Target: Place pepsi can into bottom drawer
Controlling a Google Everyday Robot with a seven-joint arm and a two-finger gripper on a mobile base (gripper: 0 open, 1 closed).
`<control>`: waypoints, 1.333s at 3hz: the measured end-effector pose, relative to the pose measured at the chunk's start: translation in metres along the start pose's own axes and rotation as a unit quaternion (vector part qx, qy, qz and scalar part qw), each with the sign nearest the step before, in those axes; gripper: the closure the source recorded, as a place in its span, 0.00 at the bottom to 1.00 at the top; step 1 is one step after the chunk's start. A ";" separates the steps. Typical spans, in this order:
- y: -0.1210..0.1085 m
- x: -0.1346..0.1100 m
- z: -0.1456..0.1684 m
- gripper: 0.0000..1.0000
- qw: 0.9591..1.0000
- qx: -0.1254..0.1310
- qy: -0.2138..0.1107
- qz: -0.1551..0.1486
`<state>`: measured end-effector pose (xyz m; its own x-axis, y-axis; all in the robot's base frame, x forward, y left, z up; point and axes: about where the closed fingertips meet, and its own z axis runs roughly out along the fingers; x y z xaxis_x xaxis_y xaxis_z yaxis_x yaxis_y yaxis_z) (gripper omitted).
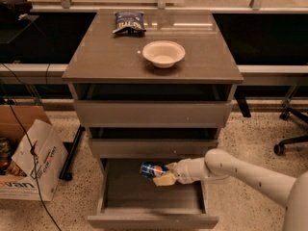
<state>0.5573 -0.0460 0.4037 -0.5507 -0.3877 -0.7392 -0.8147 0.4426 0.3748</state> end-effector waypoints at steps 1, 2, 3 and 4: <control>-0.012 0.029 0.022 1.00 0.999 0.006 -0.002 0.041; -0.031 0.073 0.056 1.00 0.995 0.005 0.011 0.094; -0.056 0.135 0.095 1.00 0.986 0.006 0.025 0.164; -0.069 0.172 0.120 1.00 0.978 0.002 0.029 0.207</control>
Offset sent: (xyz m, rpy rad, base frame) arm -0.0093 0.0033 -0.1778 0.0076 0.2905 -0.1715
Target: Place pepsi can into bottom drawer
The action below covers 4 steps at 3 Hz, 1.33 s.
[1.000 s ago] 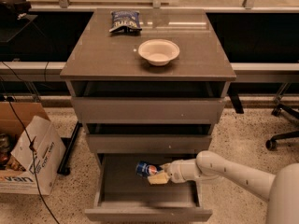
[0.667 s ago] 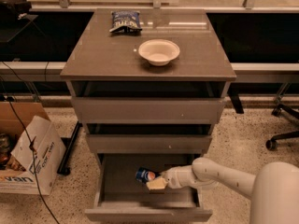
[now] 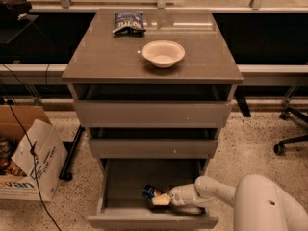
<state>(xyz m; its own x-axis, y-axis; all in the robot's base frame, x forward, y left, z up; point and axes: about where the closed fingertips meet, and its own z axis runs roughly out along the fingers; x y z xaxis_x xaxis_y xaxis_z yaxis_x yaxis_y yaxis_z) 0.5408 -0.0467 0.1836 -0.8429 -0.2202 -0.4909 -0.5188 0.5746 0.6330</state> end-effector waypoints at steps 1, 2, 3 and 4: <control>-0.029 0.020 0.025 0.74 0.999 0.005 0.025 0.027; -0.024 0.019 0.025 0.50 0.999 0.002 0.023 0.025; -0.022 0.021 0.028 0.19 0.999 0.000 0.025 0.026; -0.021 0.022 0.029 0.00 0.999 -0.001 0.026 0.026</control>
Offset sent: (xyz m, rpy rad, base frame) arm -0.0010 -0.0002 -0.0336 -0.0175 0.0588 -0.0037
